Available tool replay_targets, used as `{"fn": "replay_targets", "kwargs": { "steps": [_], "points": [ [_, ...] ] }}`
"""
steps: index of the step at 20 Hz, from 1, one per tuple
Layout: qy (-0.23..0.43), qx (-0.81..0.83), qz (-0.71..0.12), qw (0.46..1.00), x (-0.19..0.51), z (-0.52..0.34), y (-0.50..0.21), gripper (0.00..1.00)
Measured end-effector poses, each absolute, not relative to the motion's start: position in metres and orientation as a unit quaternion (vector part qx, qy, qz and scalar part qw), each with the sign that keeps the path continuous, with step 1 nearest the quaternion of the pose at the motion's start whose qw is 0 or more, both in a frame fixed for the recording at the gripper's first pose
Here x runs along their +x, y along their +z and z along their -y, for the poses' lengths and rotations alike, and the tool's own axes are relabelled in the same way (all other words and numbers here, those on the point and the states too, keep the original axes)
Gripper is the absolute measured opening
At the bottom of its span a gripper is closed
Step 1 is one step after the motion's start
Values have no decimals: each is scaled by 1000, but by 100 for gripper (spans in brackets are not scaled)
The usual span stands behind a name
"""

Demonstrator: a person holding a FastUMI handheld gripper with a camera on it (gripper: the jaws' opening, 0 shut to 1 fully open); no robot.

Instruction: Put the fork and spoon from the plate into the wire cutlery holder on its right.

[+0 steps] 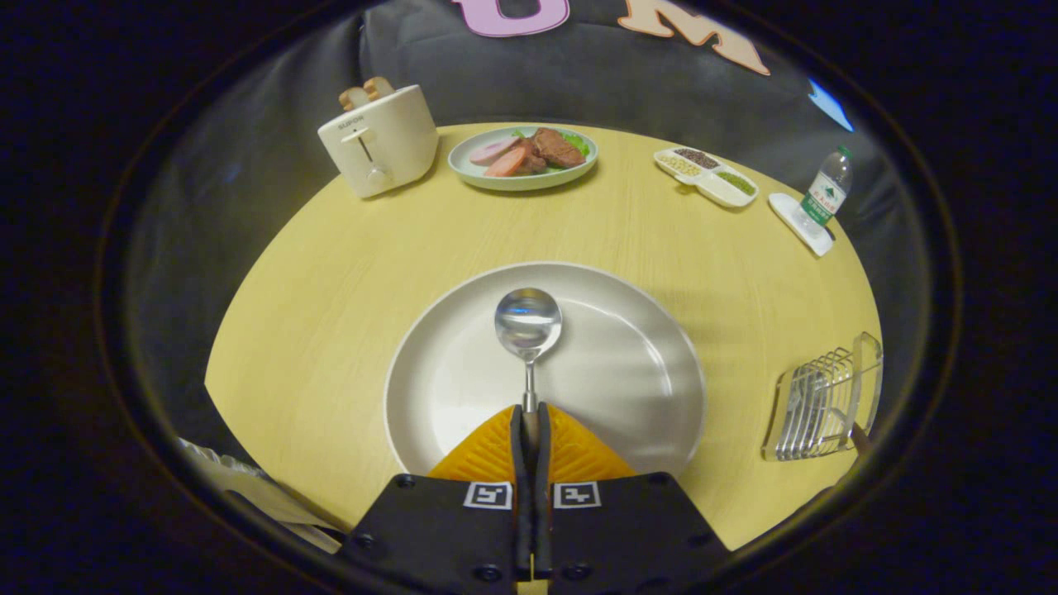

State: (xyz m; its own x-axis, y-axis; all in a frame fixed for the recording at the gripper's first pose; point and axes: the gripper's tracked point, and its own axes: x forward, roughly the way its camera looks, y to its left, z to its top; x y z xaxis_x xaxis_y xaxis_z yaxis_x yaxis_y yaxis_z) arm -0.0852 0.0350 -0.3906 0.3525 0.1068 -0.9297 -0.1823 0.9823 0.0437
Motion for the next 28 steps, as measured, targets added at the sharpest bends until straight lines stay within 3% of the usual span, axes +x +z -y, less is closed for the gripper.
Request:
{"fn": "replay_targets", "kwargs": {
  "steps": [12,28],
  "points": [
    [72,-46,-552,829,-80,21,-334,6],
    [-6,-26,-538,843,-77,146,-261,6]
  ]
}}
